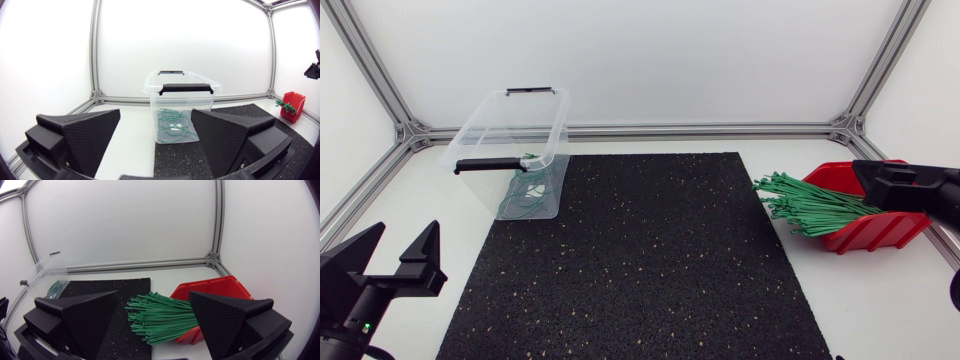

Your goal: Take a green cable tie from the red box, thread the tail through the head to close it, then place it in the transparent bin on the left.

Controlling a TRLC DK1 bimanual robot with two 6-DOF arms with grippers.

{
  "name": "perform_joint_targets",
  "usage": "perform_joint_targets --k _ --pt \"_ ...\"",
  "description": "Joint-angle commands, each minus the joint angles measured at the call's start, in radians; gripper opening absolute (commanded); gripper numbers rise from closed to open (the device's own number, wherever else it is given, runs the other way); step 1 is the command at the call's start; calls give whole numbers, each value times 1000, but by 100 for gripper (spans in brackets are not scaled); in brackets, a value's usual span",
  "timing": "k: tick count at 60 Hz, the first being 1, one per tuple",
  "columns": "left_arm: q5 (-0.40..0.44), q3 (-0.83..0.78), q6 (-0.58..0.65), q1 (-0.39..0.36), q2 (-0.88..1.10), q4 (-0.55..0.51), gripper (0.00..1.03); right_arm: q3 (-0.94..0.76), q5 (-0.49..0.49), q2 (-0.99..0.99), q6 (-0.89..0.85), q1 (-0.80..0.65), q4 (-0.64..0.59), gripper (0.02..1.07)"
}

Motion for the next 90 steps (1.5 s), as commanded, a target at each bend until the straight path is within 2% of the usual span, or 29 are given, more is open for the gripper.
perform_joint_targets --k 1,11,18,23,29,37,42,48,53,57,71,78,84,90 --pt "-9 -41 -13 1 -4 -9 99 73 -59 69 1 -64 -56 103" --pt "-9 -41 -13 1 -4 -9 99 155 -124 162 -17 -94 -178 103" --pt "-9 -41 -13 1 -4 -9 99 163 -125 170 -49 -90 -185 103" --pt "-9 -41 -13 1 -4 -9 99 185 -119 190 -137 -94 -193 103" --pt "-9 -41 -13 1 -4 -9 99 218 -87 214 -298 -85 -217 96" --pt "-9 -41 -13 -1 -4 -9 99 235 -78 233 -440 -61 -253 96" --pt "-9 -41 -13 -1 -4 -9 99 267 -86 271 -562 -28 -339 96" --pt "-9 -41 -13 -2 -4 -9 99 221 -87 268 -747 -21 -336 96" --pt "-9 -41 -13 -2 -4 -9 99 203 -87 262 -833 -4 -334 97" --pt "-9 -41 -13 -2 -4 -9 99 197 -87 262 -916 -4 -343 101" --pt "-9 -41 -13 -2 -4 -9 99 220 -92 294 -1125 -2 -420 100" --pt "-9 -41 -13 -2 -4 -9 99 229 -92 320 -1226 -1 -480 96" --pt "-9 -41 -13 -2 -4 -9 99 223 -92 330 -1298 -1 -503 96" --pt "-9 -41 -13 -2 -4 -9 99 212 -79 349 -1361 -2 -515 91"
